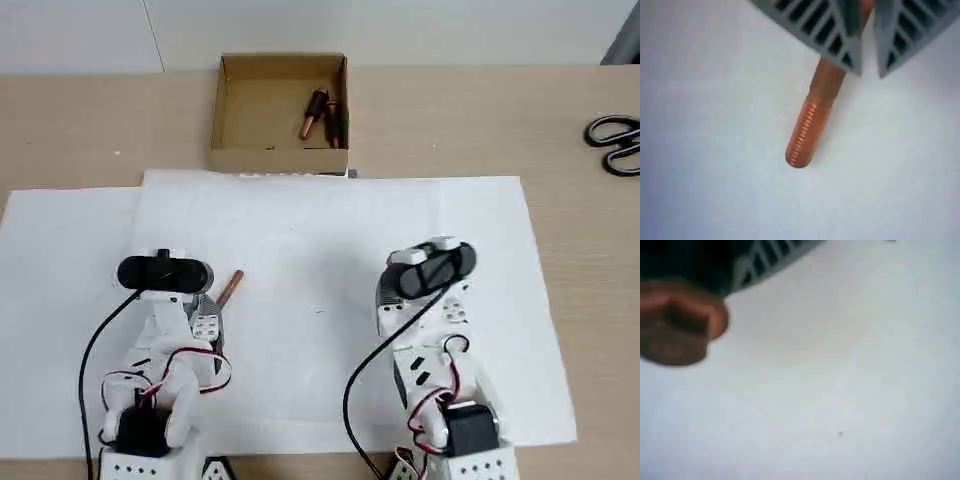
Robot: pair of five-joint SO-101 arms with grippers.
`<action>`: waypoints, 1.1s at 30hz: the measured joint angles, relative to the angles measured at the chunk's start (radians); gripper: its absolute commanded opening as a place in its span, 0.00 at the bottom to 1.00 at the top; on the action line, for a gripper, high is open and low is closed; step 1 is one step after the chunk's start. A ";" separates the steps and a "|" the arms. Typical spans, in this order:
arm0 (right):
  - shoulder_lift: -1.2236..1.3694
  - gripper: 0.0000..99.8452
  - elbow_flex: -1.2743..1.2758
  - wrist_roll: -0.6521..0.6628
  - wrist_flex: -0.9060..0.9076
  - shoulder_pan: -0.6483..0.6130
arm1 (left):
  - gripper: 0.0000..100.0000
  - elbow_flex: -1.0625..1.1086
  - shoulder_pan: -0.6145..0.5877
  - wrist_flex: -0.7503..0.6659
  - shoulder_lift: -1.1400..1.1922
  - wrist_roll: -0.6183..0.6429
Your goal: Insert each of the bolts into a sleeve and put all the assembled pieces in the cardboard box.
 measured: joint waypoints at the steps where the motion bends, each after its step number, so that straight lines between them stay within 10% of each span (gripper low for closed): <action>1: 0.000 0.00 -0.014 -0.005 0.012 0.003 | 0.01 0.000 0.000 0.000 0.000 0.000; 10: 0.163 0.00 -0.181 -0.012 0.031 0.003 | 0.01 0.000 0.000 0.000 0.000 0.000; 33: 1.961 0.00 -1.674 -0.011 -0.083 -0.037 | 0.01 0.000 0.000 0.000 0.000 0.000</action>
